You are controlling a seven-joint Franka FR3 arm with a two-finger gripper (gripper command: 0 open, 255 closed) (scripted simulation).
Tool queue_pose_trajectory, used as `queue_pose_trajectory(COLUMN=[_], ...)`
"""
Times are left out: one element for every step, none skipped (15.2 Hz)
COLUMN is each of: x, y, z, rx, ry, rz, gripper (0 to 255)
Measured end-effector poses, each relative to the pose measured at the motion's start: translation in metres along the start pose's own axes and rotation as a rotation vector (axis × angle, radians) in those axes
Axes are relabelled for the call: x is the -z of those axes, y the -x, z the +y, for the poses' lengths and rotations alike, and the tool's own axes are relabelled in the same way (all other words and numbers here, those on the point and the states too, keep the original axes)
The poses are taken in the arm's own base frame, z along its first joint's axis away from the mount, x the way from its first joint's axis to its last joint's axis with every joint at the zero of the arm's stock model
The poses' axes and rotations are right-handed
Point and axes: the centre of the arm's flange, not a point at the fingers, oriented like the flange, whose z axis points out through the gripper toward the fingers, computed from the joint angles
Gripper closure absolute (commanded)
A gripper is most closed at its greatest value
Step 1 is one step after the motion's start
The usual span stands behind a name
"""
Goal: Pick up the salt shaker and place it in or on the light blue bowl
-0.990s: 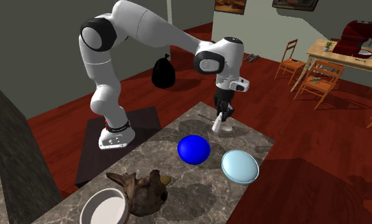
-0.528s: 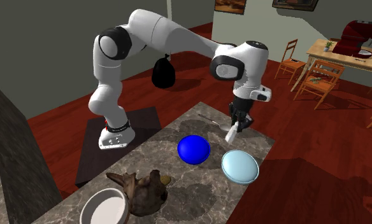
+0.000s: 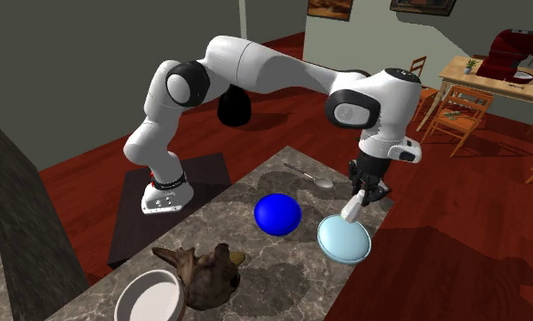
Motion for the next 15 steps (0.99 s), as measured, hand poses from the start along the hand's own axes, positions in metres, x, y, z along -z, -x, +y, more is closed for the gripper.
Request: queue_pose_trajectory(x=[-0.005, -0.011, -0.016, -0.02, -0.026, -0.03, -0.036, -0.041, -0.046, -0.052, -0.057, -0.062, -0.068, -0.073, -0.077], y=[-0.001, -0.001, -0.001, 0.0, -0.001, -0.002, -0.002, -0.002, -0.002, -0.002, -0.002, -0.003, -0.001, -0.002, -0.002], z=[0.0, 0.0, 0.0, 0.0, -0.001, -0.001, -0.002, -0.003, -0.002, -0.002, -0.002, -0.003, -0.004, -0.004, -0.005], rx=[0.0, 0.0, 0.001, 0.0, 0.001, 0.001, 0.001, 0.001, 0.001, 0.001, 0.001, 0.0, 0.001, 0.001, 0.001], ry=[0.0, 0.0, 0.0, 0.0, 0.0, 0.0, 0.0, 0.0, 0.0, 0.0, 0.0, 0.0, 0.0, 0.0, 0.0], rz=[0.0, 0.0, 0.0, 0.0, 0.0, 0.0, 0.0, 0.0, 0.0, 0.0, 0.0, 0.0, 0.0, 0.0, 0.0], gripper=[255, 255, 255, 255, 255, 255, 255, 255, 255, 255, 255, 255, 255, 255, 255])
